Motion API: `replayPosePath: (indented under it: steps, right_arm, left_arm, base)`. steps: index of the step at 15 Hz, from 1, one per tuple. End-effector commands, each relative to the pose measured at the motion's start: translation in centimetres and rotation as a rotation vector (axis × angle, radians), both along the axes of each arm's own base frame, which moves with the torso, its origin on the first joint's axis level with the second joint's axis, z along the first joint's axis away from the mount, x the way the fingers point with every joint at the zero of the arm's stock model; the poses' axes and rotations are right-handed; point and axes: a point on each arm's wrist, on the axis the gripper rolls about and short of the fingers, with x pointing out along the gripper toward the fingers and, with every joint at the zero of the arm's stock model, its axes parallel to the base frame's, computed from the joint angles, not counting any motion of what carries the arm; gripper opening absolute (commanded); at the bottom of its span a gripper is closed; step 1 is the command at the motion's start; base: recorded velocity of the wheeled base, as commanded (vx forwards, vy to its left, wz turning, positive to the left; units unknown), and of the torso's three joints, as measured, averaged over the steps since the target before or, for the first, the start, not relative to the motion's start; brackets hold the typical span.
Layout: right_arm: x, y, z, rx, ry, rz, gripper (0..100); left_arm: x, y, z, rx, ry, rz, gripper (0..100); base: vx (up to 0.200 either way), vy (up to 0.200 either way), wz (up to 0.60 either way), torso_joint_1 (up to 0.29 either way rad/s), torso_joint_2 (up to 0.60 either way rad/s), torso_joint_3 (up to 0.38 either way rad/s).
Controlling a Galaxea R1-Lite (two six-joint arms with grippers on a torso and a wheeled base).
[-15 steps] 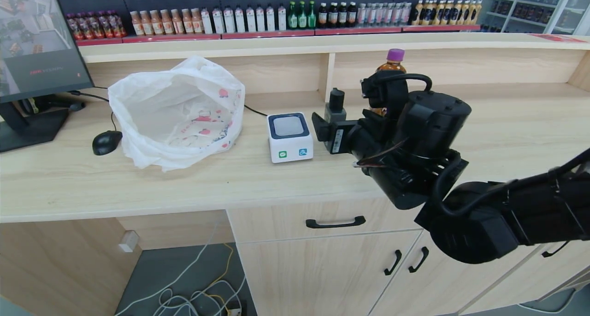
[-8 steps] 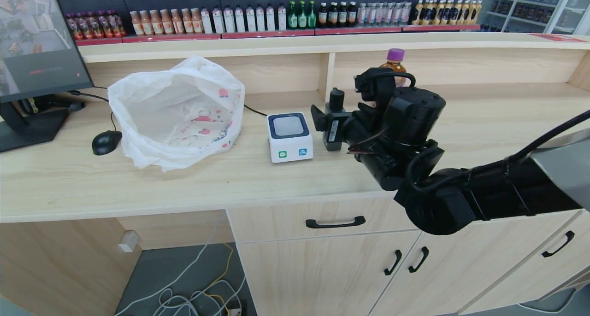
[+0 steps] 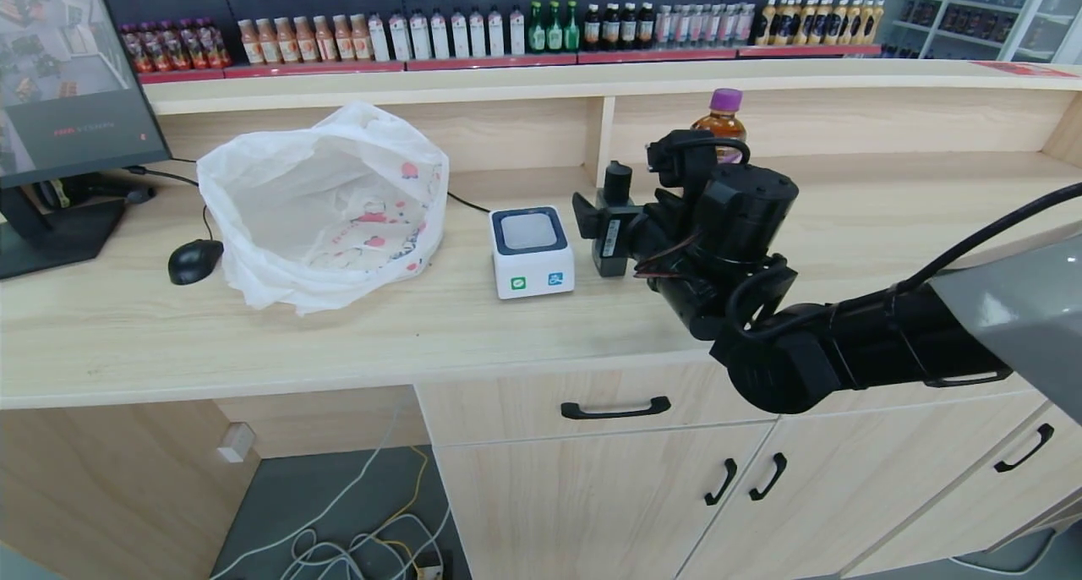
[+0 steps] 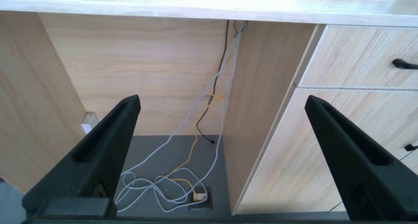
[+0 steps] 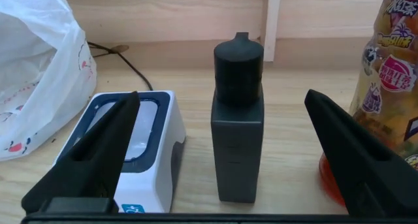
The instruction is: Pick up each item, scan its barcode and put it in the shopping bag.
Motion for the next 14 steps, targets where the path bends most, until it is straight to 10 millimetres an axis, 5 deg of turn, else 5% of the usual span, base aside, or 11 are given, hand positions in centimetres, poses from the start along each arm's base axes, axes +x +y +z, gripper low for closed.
replayPosePath:
  steps: [1, 14]
  right_arm:
    - [0.1, 0.0, 0.0, 0.001, -0.002, -0.002, 100]
    - [3.8, -0.3, -0.3, -0.013, -0.009, 0.013, 100]
  left_arm:
    - [0.0, 0.0, 0.0, 0.0, 0.0, 0.0, 100]
    - [0.0, 0.0, 0.0, 0.0, 0.0, 0.0, 100]
  base:
    - [0.0, 0.0, 0.0, 0.0, 0.0, 0.0]
    - [0.0, 0.0, 0.0, 0.0, 0.0, 0.0]
